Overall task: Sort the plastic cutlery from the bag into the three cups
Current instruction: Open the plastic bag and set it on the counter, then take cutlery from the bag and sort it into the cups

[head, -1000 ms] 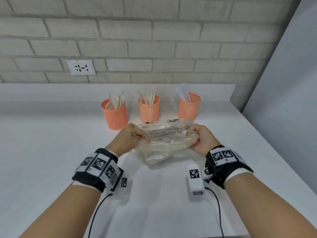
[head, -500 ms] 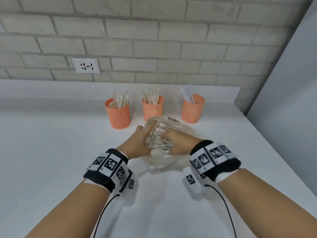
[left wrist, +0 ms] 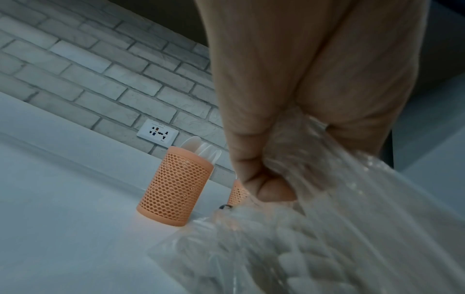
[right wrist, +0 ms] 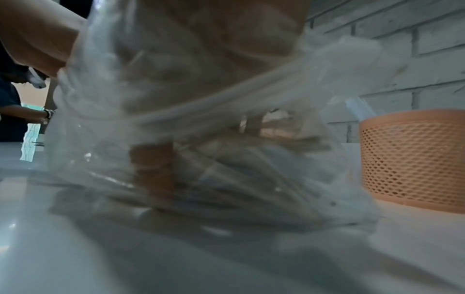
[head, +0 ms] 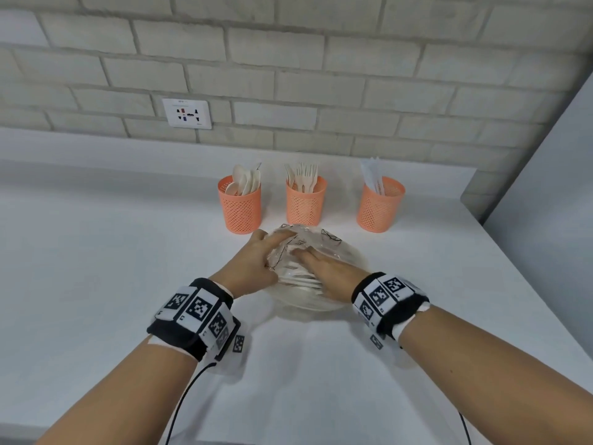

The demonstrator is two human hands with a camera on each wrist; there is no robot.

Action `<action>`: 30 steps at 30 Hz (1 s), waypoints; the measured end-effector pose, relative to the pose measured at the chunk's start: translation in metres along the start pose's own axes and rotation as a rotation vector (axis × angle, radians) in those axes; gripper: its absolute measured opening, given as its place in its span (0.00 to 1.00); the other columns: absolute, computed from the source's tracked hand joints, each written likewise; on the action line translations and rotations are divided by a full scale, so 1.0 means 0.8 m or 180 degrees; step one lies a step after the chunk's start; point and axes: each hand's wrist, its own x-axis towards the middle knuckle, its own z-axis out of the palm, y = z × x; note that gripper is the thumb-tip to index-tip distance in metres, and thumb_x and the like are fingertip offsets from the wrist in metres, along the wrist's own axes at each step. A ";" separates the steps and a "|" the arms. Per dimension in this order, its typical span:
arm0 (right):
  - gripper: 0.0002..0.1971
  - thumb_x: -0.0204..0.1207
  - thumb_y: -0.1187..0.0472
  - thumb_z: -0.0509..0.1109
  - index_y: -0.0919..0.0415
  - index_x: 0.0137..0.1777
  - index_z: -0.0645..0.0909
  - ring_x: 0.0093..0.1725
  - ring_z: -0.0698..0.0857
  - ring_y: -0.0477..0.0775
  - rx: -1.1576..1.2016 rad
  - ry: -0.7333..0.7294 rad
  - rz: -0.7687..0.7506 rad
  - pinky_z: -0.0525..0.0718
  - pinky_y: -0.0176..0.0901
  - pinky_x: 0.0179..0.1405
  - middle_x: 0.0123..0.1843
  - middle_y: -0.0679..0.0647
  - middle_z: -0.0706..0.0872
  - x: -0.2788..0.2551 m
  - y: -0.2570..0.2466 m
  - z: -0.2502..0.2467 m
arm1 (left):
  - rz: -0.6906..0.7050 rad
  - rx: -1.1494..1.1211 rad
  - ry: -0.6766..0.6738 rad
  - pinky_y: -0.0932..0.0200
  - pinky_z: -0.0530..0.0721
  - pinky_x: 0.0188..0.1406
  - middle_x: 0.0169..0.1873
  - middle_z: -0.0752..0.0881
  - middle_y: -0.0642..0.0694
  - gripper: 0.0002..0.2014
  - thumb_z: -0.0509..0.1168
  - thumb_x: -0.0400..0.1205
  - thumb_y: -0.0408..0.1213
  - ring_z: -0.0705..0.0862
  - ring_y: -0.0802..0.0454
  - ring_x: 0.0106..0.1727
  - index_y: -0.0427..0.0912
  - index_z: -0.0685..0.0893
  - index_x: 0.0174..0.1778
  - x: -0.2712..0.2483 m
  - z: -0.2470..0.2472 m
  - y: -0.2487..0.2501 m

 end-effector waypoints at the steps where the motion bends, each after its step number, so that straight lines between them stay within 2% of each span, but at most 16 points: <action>1: 0.34 0.73 0.72 0.63 0.56 0.78 0.56 0.71 0.74 0.59 -0.0033 0.0005 0.0005 0.73 0.53 0.71 0.76 0.59 0.69 0.001 -0.002 0.000 | 0.0045 -0.0073 0.0065 0.75 0.75 0.31 0.54 0.68 0.45 0.39 0.63 0.71 0.19 0.73 0.56 0.35 0.54 0.66 0.75 -0.001 -0.001 0.001; 4: 0.31 0.75 0.68 0.62 0.57 0.77 0.58 0.72 0.73 0.61 -0.0115 0.0037 0.0123 0.71 0.54 0.72 0.75 0.59 0.70 0.003 -0.001 0.004 | 0.0115 -0.0292 0.0189 0.72 0.76 0.31 0.54 0.69 0.47 0.35 0.63 0.70 0.17 0.73 0.54 0.34 0.56 0.72 0.68 -0.003 -0.006 0.003; 7: 0.28 0.74 0.62 0.65 0.54 0.74 0.64 0.72 0.72 0.59 -0.0077 0.0200 -0.0032 0.69 0.54 0.74 0.73 0.56 0.72 0.003 -0.001 0.009 | 0.0189 -0.0459 0.0165 0.68 0.77 0.31 0.52 0.69 0.47 0.35 0.63 0.70 0.16 0.72 0.53 0.32 0.62 0.72 0.61 -0.008 -0.008 0.001; 9: 0.25 0.72 0.59 0.67 0.54 0.70 0.70 0.69 0.73 0.58 -0.0202 0.0377 -0.0163 0.71 0.53 0.71 0.68 0.54 0.75 0.003 -0.002 0.007 | 0.0214 -0.0580 0.0159 0.65 0.76 0.33 0.53 0.70 0.46 0.35 0.63 0.70 0.16 0.72 0.51 0.34 0.65 0.71 0.59 -0.010 -0.007 0.001; 12: 0.17 0.72 0.61 0.65 0.56 0.62 0.74 0.61 0.77 0.59 -0.0272 0.0410 -0.0064 0.76 0.53 0.63 0.60 0.55 0.79 0.003 -0.002 0.000 | 0.0230 -0.0623 0.0198 0.60 0.78 0.37 0.53 0.71 0.46 0.36 0.63 0.70 0.16 0.73 0.51 0.36 0.66 0.72 0.59 -0.010 -0.009 0.005; 14: 0.13 0.72 0.56 0.64 0.54 0.56 0.73 0.55 0.81 0.58 -0.0140 0.0449 0.0058 0.79 0.52 0.58 0.54 0.52 0.81 0.000 -0.001 -0.009 | 0.0197 -0.0538 0.0198 0.59 0.78 0.38 0.52 0.71 0.45 0.35 0.63 0.71 0.16 0.73 0.51 0.36 0.62 0.73 0.63 -0.009 -0.014 0.006; 16: 0.16 0.71 0.45 0.66 0.49 0.56 0.74 0.54 0.83 0.54 -0.0234 0.0631 0.0097 0.80 0.48 0.55 0.55 0.49 0.83 -0.002 0.003 -0.016 | 0.0127 -0.0360 0.0175 0.65 0.77 0.36 0.53 0.72 0.43 0.34 0.63 0.72 0.18 0.73 0.52 0.36 0.57 0.74 0.67 -0.009 -0.019 0.005; 18: 0.25 0.66 0.38 0.70 0.46 0.61 0.73 0.55 0.83 0.52 -0.0297 0.0596 0.0186 0.79 0.46 0.55 0.57 0.47 0.84 -0.003 0.006 -0.018 | 0.0054 -0.0152 0.0174 0.72 0.75 0.33 0.54 0.72 0.42 0.34 0.63 0.72 0.18 0.73 0.53 0.35 0.55 0.74 0.70 -0.009 -0.021 0.002; 20: 0.28 0.69 0.44 0.72 0.47 0.69 0.71 0.55 0.82 0.51 0.0207 0.0336 0.0287 0.77 0.42 0.56 0.54 0.47 0.85 -0.004 0.003 -0.016 | 0.0003 0.0000 0.0196 0.75 0.74 0.32 0.56 0.74 0.43 0.34 0.62 0.72 0.18 0.72 0.57 0.34 0.54 0.74 0.71 -0.009 -0.021 0.000; 22: 0.29 0.69 0.42 0.71 0.45 0.70 0.70 0.54 0.81 0.51 0.0312 0.0433 0.0292 0.76 0.45 0.60 0.53 0.46 0.84 -0.003 0.002 -0.010 | 0.0003 0.0083 0.0259 0.76 0.73 0.31 0.62 0.77 0.46 0.34 0.60 0.72 0.17 0.72 0.59 0.37 0.53 0.75 0.71 -0.010 -0.023 0.001; 24: 0.31 0.65 0.37 0.69 0.41 0.69 0.69 0.60 0.81 0.52 0.0401 0.0809 0.0302 0.77 0.53 0.66 0.60 0.45 0.83 -0.004 0.001 -0.008 | 0.0076 0.0106 0.0249 0.78 0.73 0.30 0.67 0.78 0.50 0.36 0.57 0.71 0.15 0.71 0.59 0.38 0.50 0.75 0.72 -0.011 -0.025 0.005; 26: 0.34 0.63 0.38 0.70 0.38 0.71 0.66 0.67 0.78 0.50 0.0823 0.1010 0.0373 0.75 0.53 0.71 0.69 0.44 0.79 -0.004 0.001 -0.010 | 0.0082 0.0311 0.0010 0.76 0.73 0.29 0.64 0.79 0.47 0.38 0.58 0.71 0.16 0.72 0.58 0.39 0.52 0.69 0.76 -0.011 -0.027 0.009; 28: 0.38 0.59 0.34 0.71 0.36 0.72 0.65 0.70 0.75 0.45 0.1058 0.1043 0.0383 0.73 0.49 0.72 0.72 0.39 0.75 -0.006 -0.002 -0.016 | -0.0018 0.0562 -0.0269 0.72 0.74 0.36 0.62 0.77 0.42 0.42 0.61 0.72 0.19 0.77 0.52 0.47 0.56 0.60 0.79 -0.011 -0.023 0.008; 30: 0.38 0.60 0.37 0.73 0.38 0.72 0.67 0.71 0.75 0.45 0.1176 0.0826 0.0332 0.73 0.51 0.73 0.72 0.40 0.75 -0.007 -0.003 -0.018 | -0.0025 0.0629 -0.0205 0.65 0.74 0.48 0.68 0.75 0.40 0.43 0.62 0.72 0.20 0.78 0.47 0.58 0.55 0.58 0.80 -0.010 -0.019 0.004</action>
